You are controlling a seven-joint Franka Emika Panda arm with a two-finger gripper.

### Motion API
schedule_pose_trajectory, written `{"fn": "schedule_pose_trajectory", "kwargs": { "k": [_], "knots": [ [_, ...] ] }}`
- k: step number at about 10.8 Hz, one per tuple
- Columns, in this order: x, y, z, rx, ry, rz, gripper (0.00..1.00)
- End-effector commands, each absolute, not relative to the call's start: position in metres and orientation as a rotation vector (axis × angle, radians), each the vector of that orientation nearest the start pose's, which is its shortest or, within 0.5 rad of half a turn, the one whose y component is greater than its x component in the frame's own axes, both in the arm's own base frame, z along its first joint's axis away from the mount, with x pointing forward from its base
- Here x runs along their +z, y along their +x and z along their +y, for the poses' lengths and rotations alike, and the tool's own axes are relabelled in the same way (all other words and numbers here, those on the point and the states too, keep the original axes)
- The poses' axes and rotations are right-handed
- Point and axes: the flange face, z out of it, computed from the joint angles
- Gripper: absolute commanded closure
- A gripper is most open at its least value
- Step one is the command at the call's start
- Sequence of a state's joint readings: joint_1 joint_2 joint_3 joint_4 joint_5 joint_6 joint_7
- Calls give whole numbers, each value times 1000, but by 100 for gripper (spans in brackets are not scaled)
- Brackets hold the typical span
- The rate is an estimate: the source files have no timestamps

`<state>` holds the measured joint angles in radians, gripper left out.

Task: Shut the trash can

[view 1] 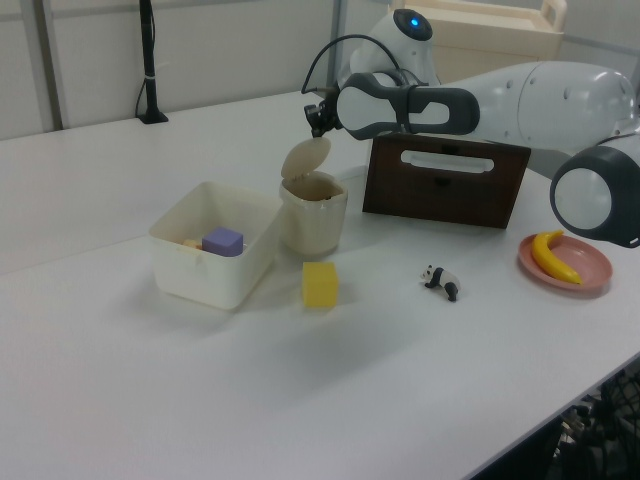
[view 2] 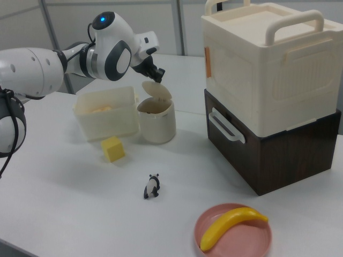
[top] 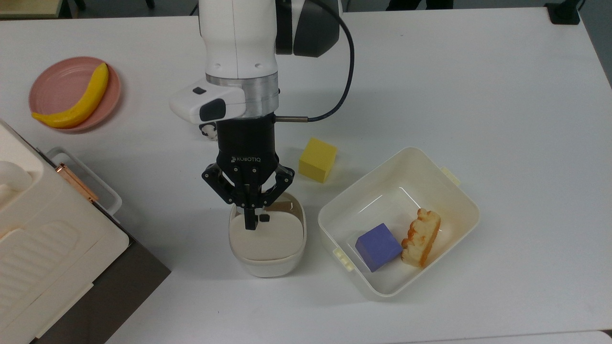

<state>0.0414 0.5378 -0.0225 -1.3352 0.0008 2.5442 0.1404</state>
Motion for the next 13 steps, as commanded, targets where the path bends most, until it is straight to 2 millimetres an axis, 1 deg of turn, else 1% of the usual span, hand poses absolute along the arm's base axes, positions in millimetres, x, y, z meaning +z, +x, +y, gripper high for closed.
{"fn": "schedule_pose_trajectory", "kwargs": {
  "k": [1, 2, 3, 4, 7, 8, 9, 11, 12, 13],
  "knots": [
    [486, 754, 17, -838, -3023, 43, 100],
    [481, 752, 17, -776, -3043, 15, 100],
    [470, 750, 19, -721, -3063, -10, 100],
    [451, 746, 22, -670, -3085, -29, 100],
    [433, 742, 34, -621, -3099, -66, 100],
    [418, 740, 38, -589, -3123, -95, 100],
    [408, 740, 46, -571, -3146, -133, 100],
    [414, 740, 47, -583, -3137, -124, 100],
    [426, 737, 44, -597, -3131, -113, 100],
    [448, 730, 40, -616, -3118, -90, 100]
  ]
}}
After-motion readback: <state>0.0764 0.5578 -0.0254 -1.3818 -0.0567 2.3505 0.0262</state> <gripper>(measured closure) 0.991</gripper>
